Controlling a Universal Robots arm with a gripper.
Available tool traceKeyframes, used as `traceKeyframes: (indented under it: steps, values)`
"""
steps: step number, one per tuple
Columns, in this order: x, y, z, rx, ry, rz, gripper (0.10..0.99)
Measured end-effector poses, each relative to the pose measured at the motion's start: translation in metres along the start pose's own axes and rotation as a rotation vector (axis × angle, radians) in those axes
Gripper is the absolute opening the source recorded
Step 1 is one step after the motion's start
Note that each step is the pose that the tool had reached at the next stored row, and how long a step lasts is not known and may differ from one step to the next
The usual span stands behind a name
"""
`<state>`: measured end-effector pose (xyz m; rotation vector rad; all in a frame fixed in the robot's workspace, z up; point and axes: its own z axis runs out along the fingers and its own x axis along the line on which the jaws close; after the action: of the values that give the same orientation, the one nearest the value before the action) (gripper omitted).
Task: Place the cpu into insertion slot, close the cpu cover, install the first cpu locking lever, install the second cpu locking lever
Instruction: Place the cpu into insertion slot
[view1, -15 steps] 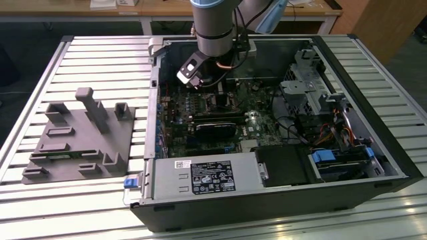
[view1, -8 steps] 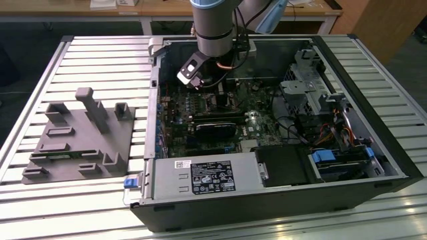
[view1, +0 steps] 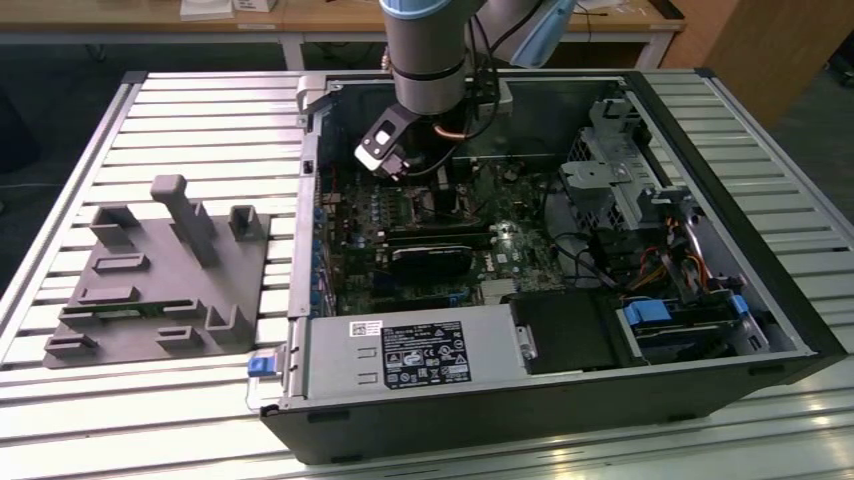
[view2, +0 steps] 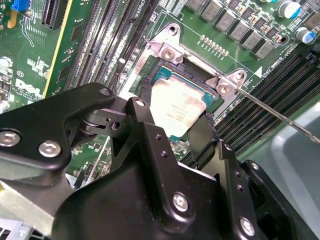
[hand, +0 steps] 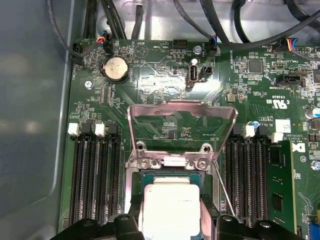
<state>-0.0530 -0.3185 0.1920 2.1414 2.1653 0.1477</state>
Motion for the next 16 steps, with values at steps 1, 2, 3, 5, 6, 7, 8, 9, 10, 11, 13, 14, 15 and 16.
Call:
traceKeyframes:
  steps: [1, 2, 3, 5, 6, 7, 8, 9, 10, 11, 13, 14, 15, 16]
  values:
    - [0.0000, 0.0000, 0.0002, 0.000, -0.0001, 0.000, 0.537]
    - [0.0000, -0.0001, 0.0004, 0.000, -0.0002, 0.000, 0.537]
    - [0.0000, -0.0001, 0.0006, 0.000, -0.0002, 0.000, 0.537]
    - [0.0000, -0.0002, 0.0008, 0.000, -0.0001, 0.000, 0.537]
    - [0.0000, -0.0004, 0.0009, 0.000, 0.0000, 0.000, 0.537]
    - [0.0000, -0.0005, 0.0009, 0.000, 0.0001, 0.000, 0.537]
    - [0.0000, -0.0006, 0.0009, 0.000, 0.0002, 0.000, 0.537]
    - [-0.0001, -0.0007, 0.0009, 0.000, 0.0003, 0.000, 0.537]
    - [-0.0001, -0.0009, 0.0009, 0.000, 0.0003, 0.000, 0.537]
    - [-0.0002, -0.0010, 0.0008, 0.000, 0.0003, 0.000, 0.537]
    - [-0.0002, -0.0011, 0.0008, 0.000, -0.0001, 0.000, 0.537]
    - [-0.0002, -0.0011, 0.0008, 0.000, -0.0011, 0.000, 0.537]
    - [-0.0002, -0.0011, 0.0005, 0.000, -0.0019, 0.000, 0.537]
    - [-0.0002, -0.0010, 0.0003, -0.001, -0.0024, 0.000, 0.537]
